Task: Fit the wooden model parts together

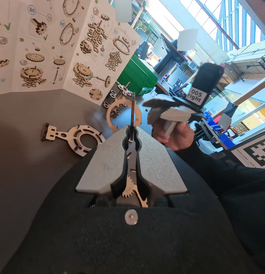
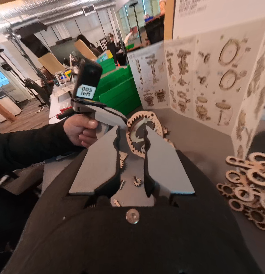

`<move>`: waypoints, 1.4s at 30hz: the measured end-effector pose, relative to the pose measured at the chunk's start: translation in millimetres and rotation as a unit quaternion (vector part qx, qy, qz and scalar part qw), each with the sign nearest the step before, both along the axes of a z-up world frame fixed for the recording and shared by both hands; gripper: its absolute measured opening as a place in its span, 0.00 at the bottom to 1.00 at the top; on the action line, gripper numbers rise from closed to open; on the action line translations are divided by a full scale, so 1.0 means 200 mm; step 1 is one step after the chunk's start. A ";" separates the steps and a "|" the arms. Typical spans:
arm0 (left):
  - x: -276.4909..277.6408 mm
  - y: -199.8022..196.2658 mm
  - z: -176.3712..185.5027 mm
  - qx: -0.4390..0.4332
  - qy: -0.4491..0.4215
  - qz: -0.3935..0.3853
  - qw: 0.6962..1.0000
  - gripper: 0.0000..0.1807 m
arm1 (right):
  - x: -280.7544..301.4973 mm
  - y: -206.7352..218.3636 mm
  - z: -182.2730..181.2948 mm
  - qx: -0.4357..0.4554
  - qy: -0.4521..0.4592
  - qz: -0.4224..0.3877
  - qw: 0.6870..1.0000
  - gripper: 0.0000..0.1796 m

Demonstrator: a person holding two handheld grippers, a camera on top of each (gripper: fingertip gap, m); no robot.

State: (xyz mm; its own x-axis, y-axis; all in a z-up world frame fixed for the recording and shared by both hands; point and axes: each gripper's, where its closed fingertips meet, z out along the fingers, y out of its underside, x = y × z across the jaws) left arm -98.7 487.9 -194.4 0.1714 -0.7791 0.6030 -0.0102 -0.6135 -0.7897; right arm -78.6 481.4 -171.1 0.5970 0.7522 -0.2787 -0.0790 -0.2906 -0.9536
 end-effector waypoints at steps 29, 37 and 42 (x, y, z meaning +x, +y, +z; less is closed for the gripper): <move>0.04 -0.16 0.09 0.036 -0.029 -0.075 0.996 0.00 | -0.01 -0.03 -0.10 -0.153 0.105 0.141 0.972 0.00; 0.02 -0.11 0.05 0.030 -0.017 -0.057 0.998 0.00 | 0.00 -0.02 -0.11 -0.123 0.059 0.129 0.982 0.06; 0.01 -0.11 0.08 0.032 -0.024 -0.055 0.998 0.00 | 0.04 -0.01 -0.06 -0.102 0.067 0.113 0.986 0.17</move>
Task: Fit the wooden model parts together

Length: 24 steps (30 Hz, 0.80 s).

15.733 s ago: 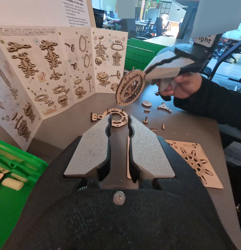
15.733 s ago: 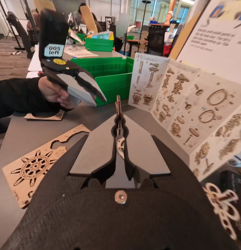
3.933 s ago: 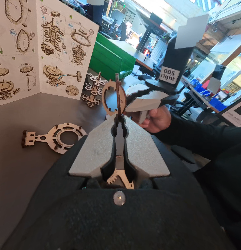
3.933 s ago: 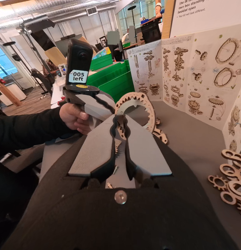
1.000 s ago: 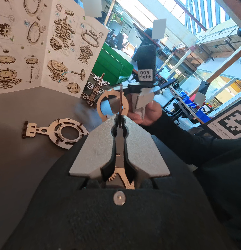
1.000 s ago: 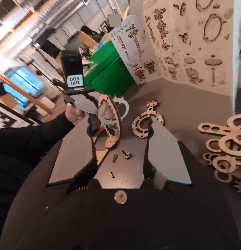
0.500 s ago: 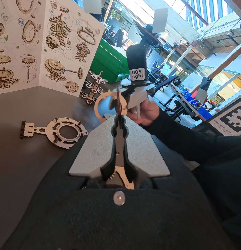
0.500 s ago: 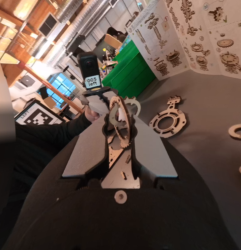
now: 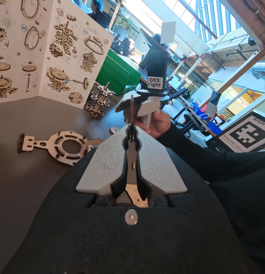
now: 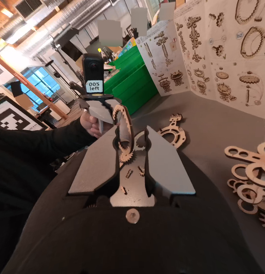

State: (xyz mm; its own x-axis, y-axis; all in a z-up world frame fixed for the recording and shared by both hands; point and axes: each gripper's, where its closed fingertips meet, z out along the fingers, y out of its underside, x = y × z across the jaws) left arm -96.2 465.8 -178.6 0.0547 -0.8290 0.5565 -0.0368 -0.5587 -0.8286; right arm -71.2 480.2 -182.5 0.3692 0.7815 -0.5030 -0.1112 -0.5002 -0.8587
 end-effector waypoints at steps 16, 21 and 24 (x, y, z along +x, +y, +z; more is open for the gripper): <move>-0.13 0.07 0.19 0.065 -0.055 0.034 0.996 0.00 | 0.08 -0.11 0.07 0.045 -0.017 0.044 0.998 0.19; -0.19 0.15 0.21 0.134 -0.028 0.098 0.986 0.00 | -0.08 -0.17 -0.21 0.060 -0.264 0.064 0.960 0.19; -0.20 0.17 0.20 0.138 -0.020 0.104 0.985 0.00 | -0.17 -0.17 -0.31 0.080 -0.378 0.083 0.919 0.19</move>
State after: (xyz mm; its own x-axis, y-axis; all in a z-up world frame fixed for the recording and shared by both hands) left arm -135.6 499.5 -138.4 0.2218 -0.9221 0.3171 0.0895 -0.3046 -0.9483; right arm -104.8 446.5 -245.4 0.4341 0.9005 -0.0255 0.6136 -0.3163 -0.7235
